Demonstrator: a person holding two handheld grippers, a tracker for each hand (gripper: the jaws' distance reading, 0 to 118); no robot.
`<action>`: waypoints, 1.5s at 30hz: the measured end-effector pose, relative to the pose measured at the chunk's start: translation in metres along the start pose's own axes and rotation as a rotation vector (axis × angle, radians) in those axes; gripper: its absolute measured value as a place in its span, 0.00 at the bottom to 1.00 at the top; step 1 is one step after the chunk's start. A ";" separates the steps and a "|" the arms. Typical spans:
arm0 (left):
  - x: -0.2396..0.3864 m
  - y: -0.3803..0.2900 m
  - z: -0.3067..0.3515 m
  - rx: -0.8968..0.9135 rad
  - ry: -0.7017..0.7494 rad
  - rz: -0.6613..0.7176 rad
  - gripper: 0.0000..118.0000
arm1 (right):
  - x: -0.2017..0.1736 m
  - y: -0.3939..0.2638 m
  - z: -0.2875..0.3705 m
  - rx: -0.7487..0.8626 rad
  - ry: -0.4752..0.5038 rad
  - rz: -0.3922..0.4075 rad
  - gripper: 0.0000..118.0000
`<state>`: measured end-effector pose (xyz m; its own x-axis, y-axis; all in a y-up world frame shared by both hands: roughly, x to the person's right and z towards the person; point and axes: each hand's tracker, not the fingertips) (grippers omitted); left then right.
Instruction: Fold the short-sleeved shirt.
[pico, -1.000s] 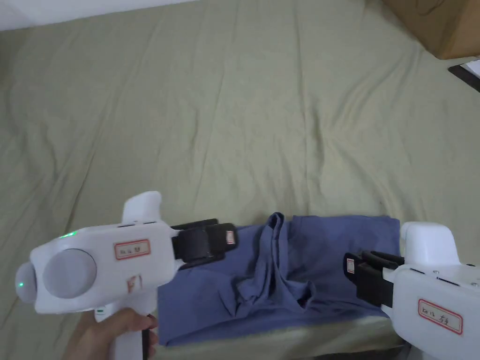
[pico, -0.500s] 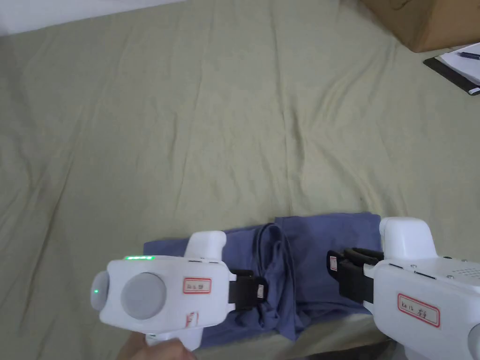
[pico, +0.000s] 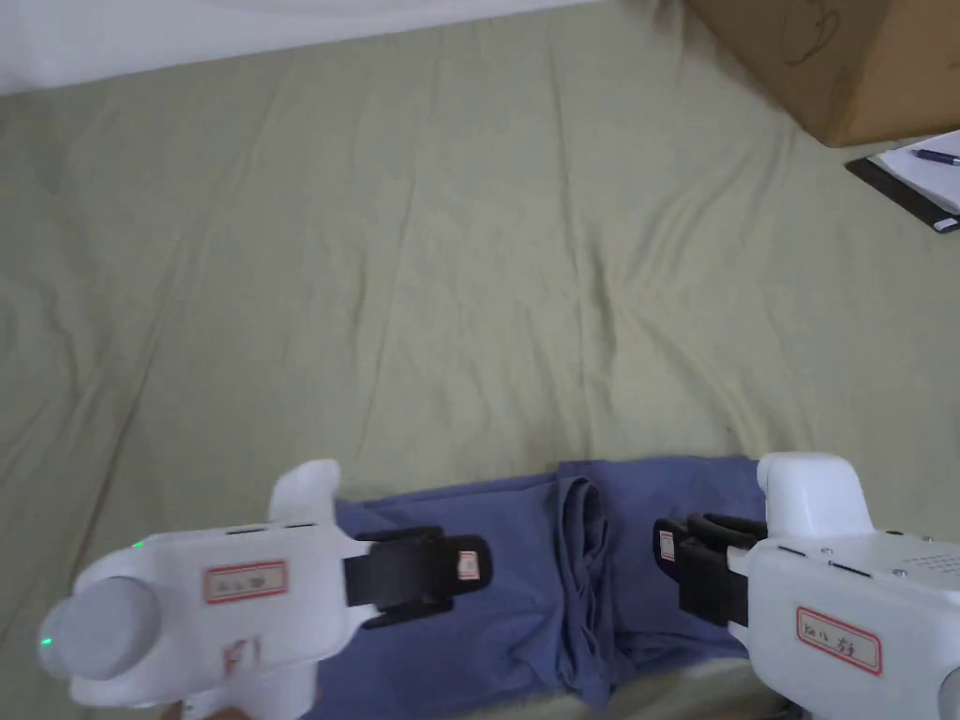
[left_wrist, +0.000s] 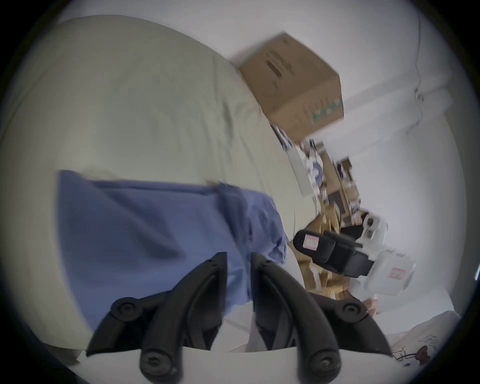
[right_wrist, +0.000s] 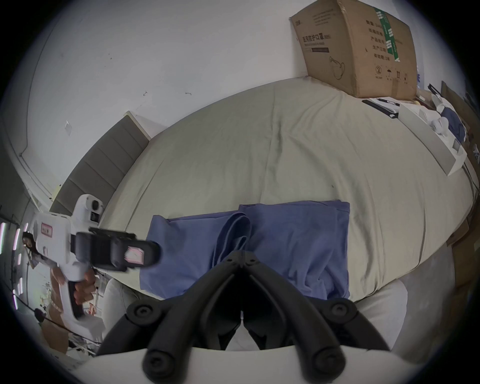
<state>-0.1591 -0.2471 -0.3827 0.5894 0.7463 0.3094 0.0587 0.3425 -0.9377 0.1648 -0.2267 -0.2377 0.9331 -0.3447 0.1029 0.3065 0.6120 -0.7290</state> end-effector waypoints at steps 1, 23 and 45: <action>-0.012 0.002 0.018 0.029 0.006 0.004 0.24 | -0.004 0.001 -0.001 -0.003 0.000 0.011 0.00; -0.126 -0.014 0.002 -0.024 -0.157 0.245 0.21 | -0.077 0.015 -0.024 -0.069 0.017 0.160 0.00; -0.194 -0.003 0.185 0.143 0.259 0.271 0.08 | -0.077 0.018 -0.022 -0.035 0.006 0.129 0.00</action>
<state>-0.4227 -0.2871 -0.4102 0.7527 0.6582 -0.0133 -0.2287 0.2425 -0.9428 0.0939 -0.2049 -0.2734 0.9631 -0.2693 0.0032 0.1776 0.6259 -0.7594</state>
